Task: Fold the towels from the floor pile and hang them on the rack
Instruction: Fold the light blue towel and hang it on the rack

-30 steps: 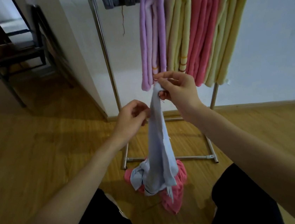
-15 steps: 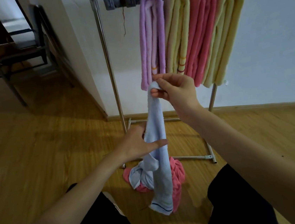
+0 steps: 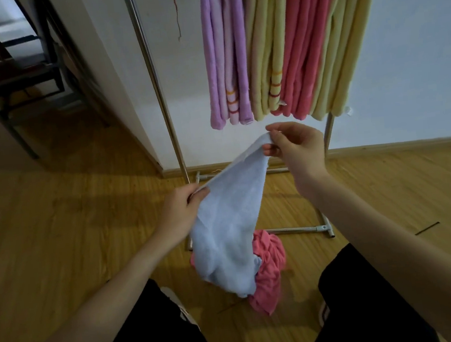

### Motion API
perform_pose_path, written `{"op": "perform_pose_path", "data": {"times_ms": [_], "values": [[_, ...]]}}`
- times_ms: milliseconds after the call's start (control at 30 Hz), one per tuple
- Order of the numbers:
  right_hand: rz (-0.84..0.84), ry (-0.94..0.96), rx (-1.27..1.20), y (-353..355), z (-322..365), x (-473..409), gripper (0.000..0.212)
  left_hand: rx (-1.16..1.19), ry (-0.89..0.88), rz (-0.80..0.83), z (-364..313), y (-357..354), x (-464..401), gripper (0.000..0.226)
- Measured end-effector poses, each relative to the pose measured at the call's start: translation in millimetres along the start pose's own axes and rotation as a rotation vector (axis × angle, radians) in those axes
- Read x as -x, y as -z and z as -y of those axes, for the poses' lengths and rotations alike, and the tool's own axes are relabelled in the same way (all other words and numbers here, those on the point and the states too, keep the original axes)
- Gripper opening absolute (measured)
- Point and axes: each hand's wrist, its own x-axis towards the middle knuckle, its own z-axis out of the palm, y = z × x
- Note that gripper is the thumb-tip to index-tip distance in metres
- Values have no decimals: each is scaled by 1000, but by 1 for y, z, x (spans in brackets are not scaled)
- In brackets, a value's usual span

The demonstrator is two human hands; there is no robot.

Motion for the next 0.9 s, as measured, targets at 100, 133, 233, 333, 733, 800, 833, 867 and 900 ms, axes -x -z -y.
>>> {"op": "perform_pose_path", "data": {"times_ms": [100, 133, 233, 333, 733, 800, 833, 867, 900], "values": [[-43, -9, 35, 12, -10, -1, 17, -64, 17, -6, 5, 2, -5, 18], [-60, -16, 45, 14, -13, -1, 19, -101, 23, 2, 7, 2, -6, 18], [-68, -21, 142, 20, -25, 4, 26, -236, -11, -6, 7, 1, -7, 21], [-4, -24, 275, 24, -40, 11, 30, -166, -37, -103, -3, 4, -7, 18], [220, 305, 787, 36, -73, 23, 13, 240, 122, -123, -17, 19, -8, 26], [243, 432, 868, 33, -75, 30, 15, 263, 142, -120, -18, 20, -7, 25], [272, 505, 909, 32, -75, 35, 16, 269, 146, -119, -19, 21, -6, 26], [310, 553, 935, 31, -75, 39, 17, 272, 150, -119, -20, 22, -6, 28], [365, 601, 953, 30, -75, 45, 16, 276, 150, -120, -21, 24, -6, 29]]}}
